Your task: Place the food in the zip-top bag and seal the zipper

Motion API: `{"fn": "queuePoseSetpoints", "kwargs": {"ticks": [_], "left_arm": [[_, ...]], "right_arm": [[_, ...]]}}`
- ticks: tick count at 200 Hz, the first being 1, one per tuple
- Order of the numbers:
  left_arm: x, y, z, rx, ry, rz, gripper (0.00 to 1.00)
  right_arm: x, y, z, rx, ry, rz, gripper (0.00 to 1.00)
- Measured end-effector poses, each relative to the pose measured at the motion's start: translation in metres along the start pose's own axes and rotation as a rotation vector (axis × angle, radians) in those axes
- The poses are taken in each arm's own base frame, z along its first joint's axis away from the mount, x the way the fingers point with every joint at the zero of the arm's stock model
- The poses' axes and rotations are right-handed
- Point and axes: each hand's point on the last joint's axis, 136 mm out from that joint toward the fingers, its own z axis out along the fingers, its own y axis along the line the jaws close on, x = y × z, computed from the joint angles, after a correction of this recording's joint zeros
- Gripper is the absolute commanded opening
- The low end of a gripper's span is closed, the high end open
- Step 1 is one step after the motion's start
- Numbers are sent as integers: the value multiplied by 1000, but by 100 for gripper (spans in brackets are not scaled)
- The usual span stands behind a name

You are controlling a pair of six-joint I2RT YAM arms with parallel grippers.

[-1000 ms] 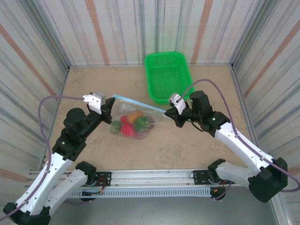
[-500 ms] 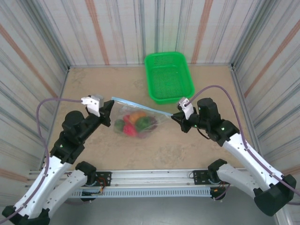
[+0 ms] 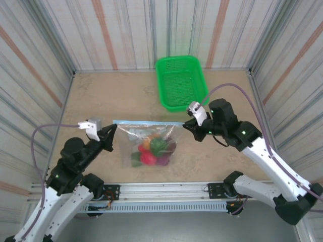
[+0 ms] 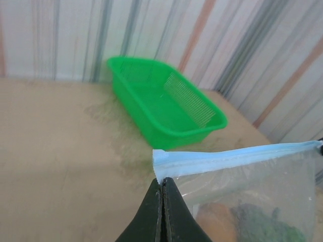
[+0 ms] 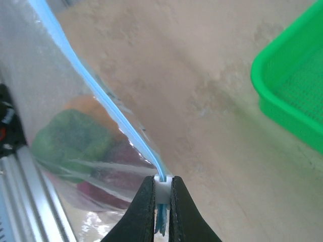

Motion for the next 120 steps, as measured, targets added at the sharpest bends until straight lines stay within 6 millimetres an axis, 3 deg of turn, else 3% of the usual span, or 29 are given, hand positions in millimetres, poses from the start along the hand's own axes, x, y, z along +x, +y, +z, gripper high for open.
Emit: {"fn": "queuePoseSetpoints", "kwargs": {"ticks": [23,45,83,120], "left_arm": [[31,35,25,-180,95,-56,0],[45,64,43,-329,137,-109,0],[60,112,72,-539,169,-244,0],[88,165,95,-770,272,-370,0]], "right_arm": [[10,-29,31,104,81,27,47],[3,-47,36,194,61,27,59],[-23,-72,17,337,-61,30,59],[-18,-83,5,406,-119,41,59]]}}
